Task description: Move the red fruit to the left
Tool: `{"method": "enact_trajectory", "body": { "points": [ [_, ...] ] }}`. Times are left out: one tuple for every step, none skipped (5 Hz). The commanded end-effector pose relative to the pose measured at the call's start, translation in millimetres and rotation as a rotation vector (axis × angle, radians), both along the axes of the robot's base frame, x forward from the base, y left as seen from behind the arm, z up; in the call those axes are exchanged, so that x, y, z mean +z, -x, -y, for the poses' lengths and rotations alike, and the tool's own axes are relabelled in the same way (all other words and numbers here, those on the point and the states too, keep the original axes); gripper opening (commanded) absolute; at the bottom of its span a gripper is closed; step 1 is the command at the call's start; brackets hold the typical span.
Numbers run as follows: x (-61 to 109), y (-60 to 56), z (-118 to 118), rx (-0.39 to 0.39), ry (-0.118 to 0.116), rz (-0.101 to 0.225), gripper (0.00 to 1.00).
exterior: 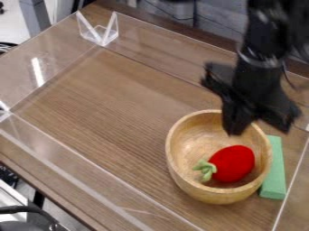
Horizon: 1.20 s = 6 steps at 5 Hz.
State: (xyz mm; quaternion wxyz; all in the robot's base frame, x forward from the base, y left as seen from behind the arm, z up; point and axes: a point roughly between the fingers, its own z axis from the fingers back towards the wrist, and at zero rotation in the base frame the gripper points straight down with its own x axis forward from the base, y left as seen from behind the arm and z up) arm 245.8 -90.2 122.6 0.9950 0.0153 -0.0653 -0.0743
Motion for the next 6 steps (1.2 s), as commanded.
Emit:
{"method": "enact_trajectory", "body": {
  "points": [
    [-1.0,-0.5,11.9,-0.030,0.015,0.040,1.00],
    [-18.4,6.6,20.9,-0.058,0.008,0.028,1.00],
    [9.0,-2.3,7.8,-0.010,0.015,0.049,0.00],
    [19.9,-8.2,1.3,0.013,0.017,0.055,0.00],
    [7.8,-7.0,3.8,-0.009,0.013,0.045,1.00],
    [-0.9,-5.4,4.6,-0.035,0.012,0.033,1.00]
  ]
}}
